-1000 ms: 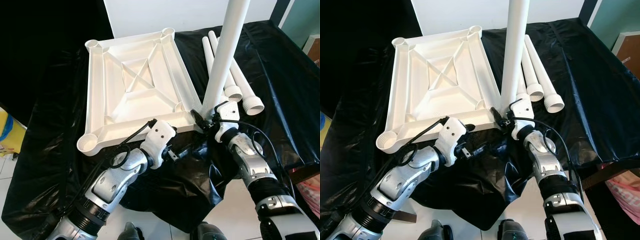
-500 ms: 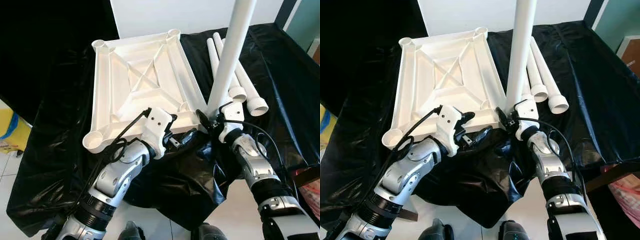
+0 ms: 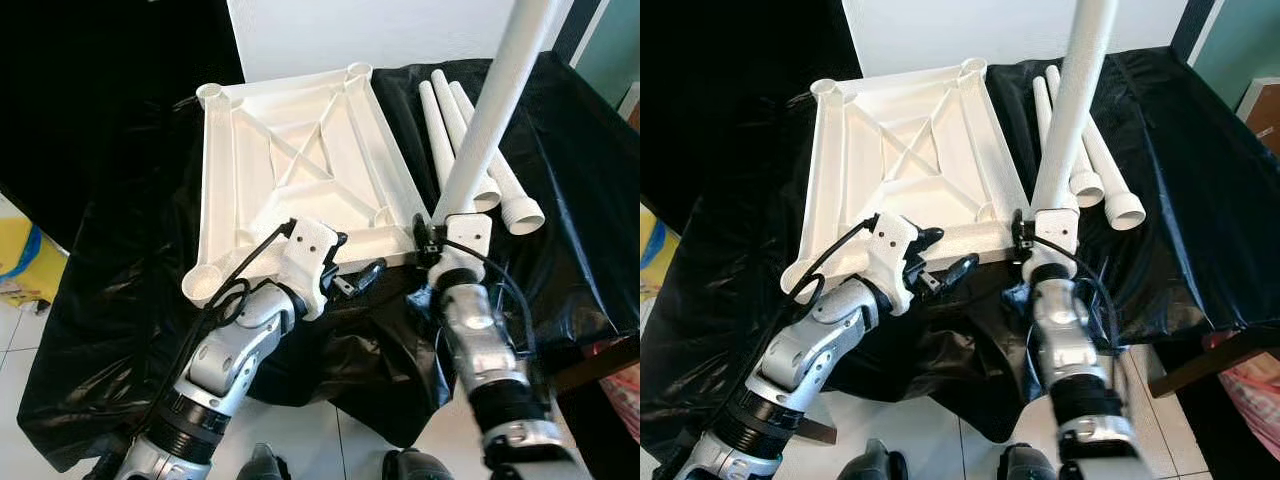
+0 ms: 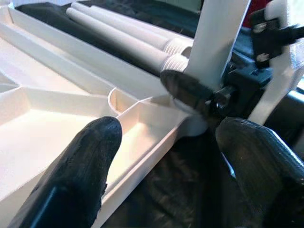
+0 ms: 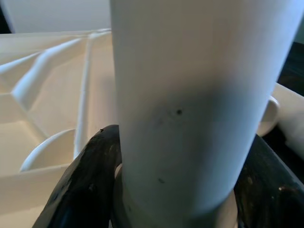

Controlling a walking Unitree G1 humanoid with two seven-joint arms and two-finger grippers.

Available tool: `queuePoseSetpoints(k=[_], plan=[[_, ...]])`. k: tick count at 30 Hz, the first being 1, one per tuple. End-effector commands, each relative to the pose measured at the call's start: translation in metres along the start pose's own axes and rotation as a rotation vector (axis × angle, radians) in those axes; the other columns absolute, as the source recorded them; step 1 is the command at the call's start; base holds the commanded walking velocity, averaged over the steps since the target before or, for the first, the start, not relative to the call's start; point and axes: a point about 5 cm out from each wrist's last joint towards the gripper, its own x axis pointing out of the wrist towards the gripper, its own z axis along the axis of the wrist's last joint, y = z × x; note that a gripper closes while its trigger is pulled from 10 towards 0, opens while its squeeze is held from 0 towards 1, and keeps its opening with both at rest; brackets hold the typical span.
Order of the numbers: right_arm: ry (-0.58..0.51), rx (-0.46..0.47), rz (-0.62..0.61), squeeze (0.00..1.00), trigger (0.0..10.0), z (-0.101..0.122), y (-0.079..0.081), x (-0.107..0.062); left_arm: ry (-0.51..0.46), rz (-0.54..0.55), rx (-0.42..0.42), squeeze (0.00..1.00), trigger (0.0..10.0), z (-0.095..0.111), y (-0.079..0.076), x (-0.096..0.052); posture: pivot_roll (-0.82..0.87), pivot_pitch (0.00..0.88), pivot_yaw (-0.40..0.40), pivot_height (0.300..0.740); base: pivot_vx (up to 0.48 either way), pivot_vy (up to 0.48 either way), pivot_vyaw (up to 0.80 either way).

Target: Building children table

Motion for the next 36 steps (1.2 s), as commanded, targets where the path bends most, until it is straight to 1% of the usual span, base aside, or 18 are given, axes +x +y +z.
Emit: queuePoseSetpoints(k=[1,3,5,6,9,11,16,17,22,23,27,28,30,31,32,33,34,36], plan=[[0.089,0.001,-0.067,0.00,10.0,-0.017,-0.008,-0.007,0.023,0.018,0.002,0.00,10.0,-0.004,0.003,-0.001,-0.12,0.094,0.049,0.740,0.000,0.000,0.00],[0.078,0.014,-0.011,0.00,10.0,-0.013,0.009,-0.008,0.021,0.013,0.000,0.00,10.0,-0.003,0.001,0.000,-0.12,0.106,0.052,0.740,0.000,0.000,0.00],[0.078,0.014,-0.011,0.00,10.0,-0.013,0.009,-0.008,0.021,0.013,0.000,0.00,10.0,-0.003,0.001,0.000,-0.12,0.106,0.052,0.740,0.000,0.000,0.00],[0.059,0.019,0.021,0.00,10.0,-0.010,0.013,-0.008,0.021,0.011,-0.002,0.00,10.0,-0.003,0.000,0.001,-0.12,0.109,0.050,0.740,0.000,0.000,0.00],[0.034,0.026,0.050,0.00,10.0,-0.006,0.014,-0.009,0.022,0.010,0.000,0.00,10.0,-0.003,0.000,0.001,-0.12,0.114,0.049,0.740,0.000,0.000,0.00],[-0.021,0.028,0.093,0.00,10.0,0.000,0.008,-0.010,0.020,0.018,-0.002,0.00,10.0,-0.003,0.001,0.000,-0.12,0.119,0.050,0.740,0.000,0.000,0.00],[-0.035,0.028,0.096,0.00,10.0,0.003,0.005,-0.010,0.019,0.020,-0.002,0.00,10.0,-0.003,0.001,0.000,-0.12,0.121,0.052,0.740,0.000,0.000,0.00],[-0.051,0.036,0.107,1.00,10.0,0.005,0.004,-0.009,0.017,0.021,-0.002,0.00,10.0,-0.002,0.001,0.000,-0.12,0.122,0.051,0.740,0.000,0.000,0.00],[-0.081,0.044,0.132,1.00,10.0,0.010,0.002,-0.008,0.011,0.024,-0.002,0.00,10.0,-0.001,0.002,0.000,-0.12,0.121,0.052,0.740,0.000,0.000,0.00],[-0.101,0.040,0.162,1.00,10.0,0.013,0.001,-0.008,0.007,0.028,-0.003,0.00,10.0,0.000,0.003,0.001,-0.12,0.122,0.052,0.740,0.000,0.000,0.00],[-0.112,0.035,0.181,1.00,10.0,0.015,0.001,-0.007,0.004,0.031,-0.003,0.00,10.0,0.000,0.003,0.001,-0.12,0.122,0.052,0.740,0.000,0.000,0.00],[-0.118,0.039,0.200,0.55,10.0,0.017,0.000,-0.007,-0.001,0.035,-0.005,0.00,10.0,0.001,0.004,0.001,-0.12,0.122,0.052,0.740,0.000,0.000,0.00],[-0.118,0.039,0.200,0.55,10.0,0.017,0.000,-0.007,-0.001,0.035,-0.005,0.00,10.0,0.001,0.004,0.001,-0.12,0.122,0.052,0.740,0.000,0.000,0.00],[-0.123,0.036,0.234,0.00,10.0,0.018,-0.003,-0.007,-0.005,0.042,-0.003,0.00,10.0,0.002,0.006,0.001,-0.12,0.122,0.053,0.740,0.000,0.000,0.00],[-0.123,0.036,0.234,0.00,10.0,0.018,-0.003,-0.007,-0.005,0.042,-0.003,0.00,10.0,0.002,0.006,0.001,-0.12,0.122,0.053,0.740,0.000,0.000,0.00],[-0.126,0.022,0.264,0.00,10.0,0.019,-0.009,-0.009,-0.010,0.049,-0.001,0.00,10.0,0.003,0.008,0.000,-0.12,0.119,0.052,0.740,0.000,0.000,0.00],[-0.126,0.022,0.264,0.00,10.0,0.019,-0.009,-0.009,-0.010,0.049,-0.001,0.00,10.0,0.003,0.008,0.000,-0.12,0.119,0.052,0.740,0.000,0.000,0.00],[-0.118,-0.008,0.313,0.00,10.0,0.017,-0.018,-0.017,-0.019,0.065,0.011,0.00,10.0,0.006,0.013,-0.001,-0.12,0.116,0.056,0.740,0.000,0.000,0.00]])
